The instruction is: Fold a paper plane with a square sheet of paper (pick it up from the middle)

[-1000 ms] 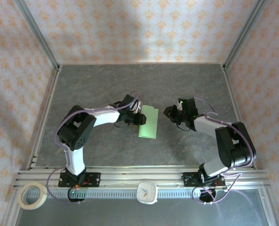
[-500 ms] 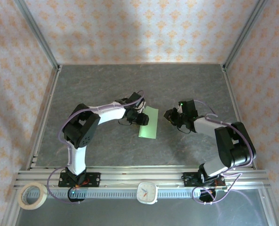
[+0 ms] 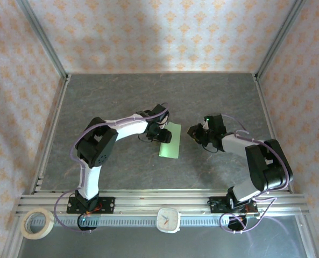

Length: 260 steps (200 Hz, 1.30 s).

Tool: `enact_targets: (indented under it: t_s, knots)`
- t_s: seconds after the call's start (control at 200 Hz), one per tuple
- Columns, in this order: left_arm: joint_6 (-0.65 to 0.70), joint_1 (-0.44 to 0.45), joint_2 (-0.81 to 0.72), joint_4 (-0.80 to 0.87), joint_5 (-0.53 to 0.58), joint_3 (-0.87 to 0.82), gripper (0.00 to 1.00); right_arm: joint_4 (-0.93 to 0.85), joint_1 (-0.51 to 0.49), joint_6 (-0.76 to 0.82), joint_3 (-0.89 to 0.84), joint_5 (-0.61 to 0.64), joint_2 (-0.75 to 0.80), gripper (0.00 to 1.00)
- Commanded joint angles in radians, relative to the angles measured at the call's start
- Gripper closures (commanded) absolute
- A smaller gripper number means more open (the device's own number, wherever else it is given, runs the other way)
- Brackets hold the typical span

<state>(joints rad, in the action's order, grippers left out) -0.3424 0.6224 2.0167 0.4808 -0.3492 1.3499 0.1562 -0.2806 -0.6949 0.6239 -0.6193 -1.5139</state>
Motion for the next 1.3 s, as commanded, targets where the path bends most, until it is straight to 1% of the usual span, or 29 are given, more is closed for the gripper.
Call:
enact_targets:
  t_s: [0.0, 0.12, 0.215, 0.4, 0.691, 0.856, 1.296]
  knots:
    - [-0.013, 0.005, 0.123, 0.001, 0.079, -0.026, 0.42, 0.001, -0.005, 0.000, -0.016, 0.016, 0.001, 0.76]
    - [-0.035, 0.007, 0.137, -0.004, 0.069, -0.017, 0.42, 0.010, -0.005, -0.006, -0.025, 0.013, 0.003, 0.76]
    - [-0.027, 0.010, 0.142, -0.010, 0.056, -0.014, 0.42, 0.014, -0.004, -0.009, -0.030, 0.013, 0.003, 0.76]
    - [-0.007, 0.020, 0.164, 0.021, 0.076, 0.008, 0.41, 0.016, -0.004, -0.011, -0.032, 0.011, 0.002, 0.76]
    - [-0.027, 0.022, 0.175, 0.028, 0.096, 0.018, 0.40, 0.028, -0.006, -0.022, -0.036, 0.007, 0.000, 0.76]
    - [-0.037, 0.022, 0.183, 0.019, 0.080, 0.018, 0.40, 0.031, -0.007, -0.025, -0.039, 0.008, 0.001, 0.76]
    - [-0.025, 0.029, 0.188, 0.023, 0.086, 0.020, 0.40, 0.037, -0.010, -0.029, -0.042, 0.004, 0.001, 0.76]
